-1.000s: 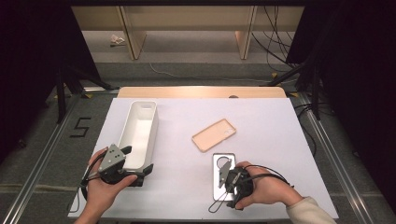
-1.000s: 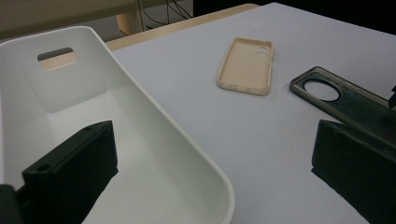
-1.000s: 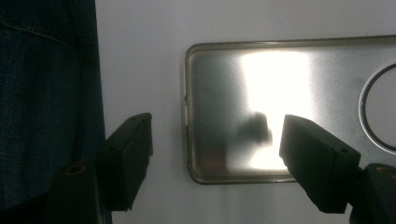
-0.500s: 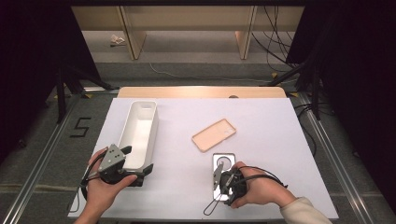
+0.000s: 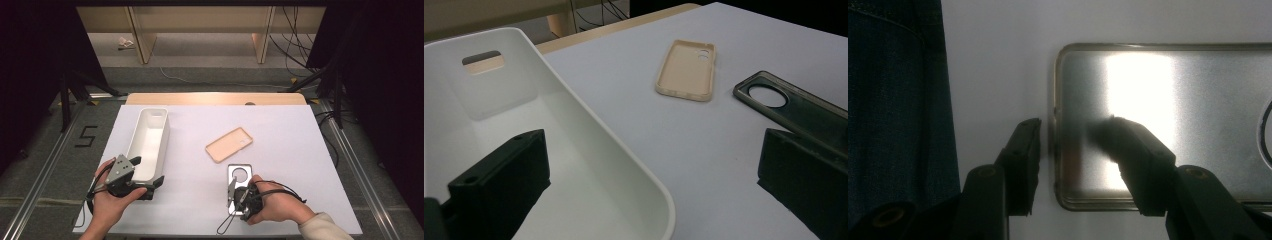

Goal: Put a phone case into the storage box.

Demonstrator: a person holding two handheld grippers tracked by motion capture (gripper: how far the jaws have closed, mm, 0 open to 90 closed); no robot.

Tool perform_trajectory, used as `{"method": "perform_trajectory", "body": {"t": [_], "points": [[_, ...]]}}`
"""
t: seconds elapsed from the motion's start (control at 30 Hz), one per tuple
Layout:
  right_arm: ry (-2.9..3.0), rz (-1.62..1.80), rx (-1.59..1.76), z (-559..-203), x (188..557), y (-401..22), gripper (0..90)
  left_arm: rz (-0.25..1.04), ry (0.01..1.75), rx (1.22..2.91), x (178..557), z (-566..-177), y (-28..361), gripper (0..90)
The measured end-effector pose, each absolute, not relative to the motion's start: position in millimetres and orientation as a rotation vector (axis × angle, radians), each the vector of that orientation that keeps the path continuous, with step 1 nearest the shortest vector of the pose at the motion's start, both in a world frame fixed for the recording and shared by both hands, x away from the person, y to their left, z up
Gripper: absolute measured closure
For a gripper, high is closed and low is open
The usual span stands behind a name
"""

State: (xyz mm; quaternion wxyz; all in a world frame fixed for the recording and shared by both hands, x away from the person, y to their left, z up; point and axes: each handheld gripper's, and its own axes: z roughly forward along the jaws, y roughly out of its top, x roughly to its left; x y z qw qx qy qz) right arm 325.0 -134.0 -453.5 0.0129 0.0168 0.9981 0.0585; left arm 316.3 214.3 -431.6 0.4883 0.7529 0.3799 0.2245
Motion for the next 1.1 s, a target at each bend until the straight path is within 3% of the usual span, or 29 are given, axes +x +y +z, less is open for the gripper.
{"method": "perform_trajectory", "body": {"t": [0.4,0.9,1.1], "points": [[3.090,0.147,0.027,-453,319,-130,64.9,0.547,0.924,1.829,316,-431,214,0.0],[3.122,0.136,0.027,-452,315,-128,88.1,0.546,0.924,1.832,316,-432,214,0.0],[3.138,0.129,0.037,-452,316,-129,89.2,0.546,0.924,1.832,316,-432,214,0.0]]}}
